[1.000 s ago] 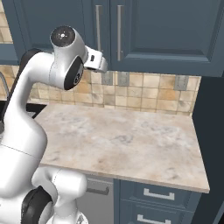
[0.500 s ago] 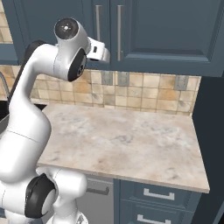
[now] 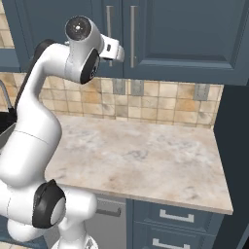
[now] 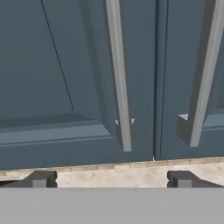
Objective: Open the cabinet, pick the kettle from the cabinet, and place it in the sink.
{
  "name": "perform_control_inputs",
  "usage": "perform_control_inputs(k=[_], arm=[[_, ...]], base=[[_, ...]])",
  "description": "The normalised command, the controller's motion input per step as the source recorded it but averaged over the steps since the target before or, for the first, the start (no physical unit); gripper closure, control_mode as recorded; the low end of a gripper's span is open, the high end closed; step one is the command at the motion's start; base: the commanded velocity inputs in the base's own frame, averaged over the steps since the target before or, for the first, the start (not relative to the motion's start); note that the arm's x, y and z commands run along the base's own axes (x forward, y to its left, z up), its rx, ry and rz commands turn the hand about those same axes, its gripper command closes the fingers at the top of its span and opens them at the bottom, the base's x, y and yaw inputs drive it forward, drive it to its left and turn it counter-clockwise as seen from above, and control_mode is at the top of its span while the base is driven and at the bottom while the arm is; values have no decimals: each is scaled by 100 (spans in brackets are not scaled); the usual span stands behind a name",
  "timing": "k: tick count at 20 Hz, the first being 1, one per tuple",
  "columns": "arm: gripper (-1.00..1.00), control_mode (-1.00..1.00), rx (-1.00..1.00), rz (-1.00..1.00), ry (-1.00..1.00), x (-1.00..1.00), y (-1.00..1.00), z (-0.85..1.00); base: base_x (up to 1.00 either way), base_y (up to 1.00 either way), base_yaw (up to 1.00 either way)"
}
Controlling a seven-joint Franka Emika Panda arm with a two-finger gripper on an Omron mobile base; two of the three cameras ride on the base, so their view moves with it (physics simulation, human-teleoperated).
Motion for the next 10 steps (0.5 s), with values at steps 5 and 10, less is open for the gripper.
perform_control_inputs(k=[5,10], arm=[[-100,-100,0,0,-6,28,-6,12],[-100,-100,0,1,-1,30,-6,10]], base=[[0,0,0],[0,0,0]])
